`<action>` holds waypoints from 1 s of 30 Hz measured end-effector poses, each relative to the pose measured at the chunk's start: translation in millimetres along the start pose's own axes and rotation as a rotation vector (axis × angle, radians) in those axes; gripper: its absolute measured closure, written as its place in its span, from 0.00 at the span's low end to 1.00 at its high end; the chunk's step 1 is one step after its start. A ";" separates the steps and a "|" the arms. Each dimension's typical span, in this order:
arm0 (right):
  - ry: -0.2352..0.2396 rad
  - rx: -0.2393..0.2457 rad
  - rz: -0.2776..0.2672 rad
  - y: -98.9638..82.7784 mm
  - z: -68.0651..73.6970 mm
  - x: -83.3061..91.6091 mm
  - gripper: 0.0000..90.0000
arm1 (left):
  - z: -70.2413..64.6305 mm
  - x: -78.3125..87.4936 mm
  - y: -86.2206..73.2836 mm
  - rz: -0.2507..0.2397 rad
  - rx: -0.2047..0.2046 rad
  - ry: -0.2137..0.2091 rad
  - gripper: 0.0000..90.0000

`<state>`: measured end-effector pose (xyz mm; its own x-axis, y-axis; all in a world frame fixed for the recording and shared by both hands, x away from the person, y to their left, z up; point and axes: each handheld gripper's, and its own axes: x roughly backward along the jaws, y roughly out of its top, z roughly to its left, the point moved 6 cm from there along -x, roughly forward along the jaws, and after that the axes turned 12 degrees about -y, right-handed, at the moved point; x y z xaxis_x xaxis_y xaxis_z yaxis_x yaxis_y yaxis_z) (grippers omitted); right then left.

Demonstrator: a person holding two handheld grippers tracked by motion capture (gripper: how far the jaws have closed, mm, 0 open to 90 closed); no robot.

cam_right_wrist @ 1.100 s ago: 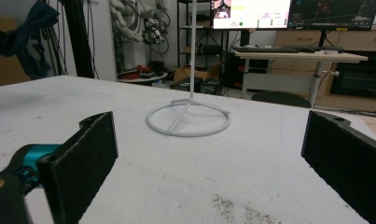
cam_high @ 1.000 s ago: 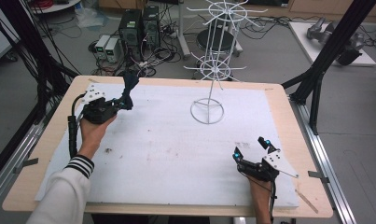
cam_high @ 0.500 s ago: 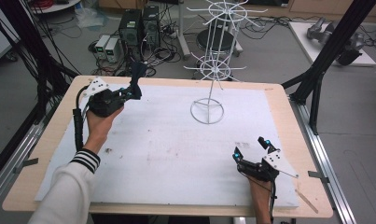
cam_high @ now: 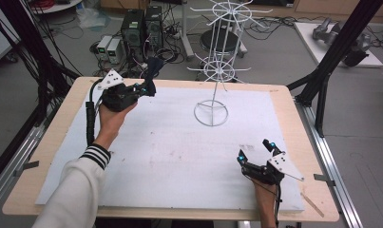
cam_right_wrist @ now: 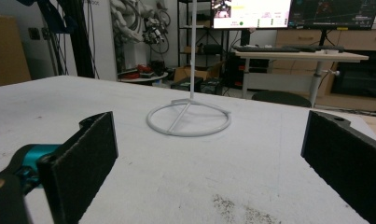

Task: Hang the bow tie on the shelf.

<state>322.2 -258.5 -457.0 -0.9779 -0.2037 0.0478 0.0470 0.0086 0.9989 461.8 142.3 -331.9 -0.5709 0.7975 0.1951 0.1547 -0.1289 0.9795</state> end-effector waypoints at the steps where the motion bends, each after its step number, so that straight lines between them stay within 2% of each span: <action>1: -0.001 0.001 -0.001 0.1 -0.2 -0.1 0.03 | -0.6 -1.8 1.2 0.000 0.002 -0.003 0.94; 13: 0.000 0.006 0.000 -0.1 0.3 0.3 0.03 | -2.9 -21.7 22.5 0.001 -0.023 -0.030 0.95; 30: 0.003 0.004 -0.006 0.3 -0.1 0.2 0.03 | -5.5 -54.9 42.6 -0.019 -0.026 -0.051 0.95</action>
<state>322.0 -258.6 -456.7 -0.9775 -0.2067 0.0418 0.0403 0.0116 0.9991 495.3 89.8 -300.6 -0.5315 0.8290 0.1739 0.1224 -0.1280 0.9842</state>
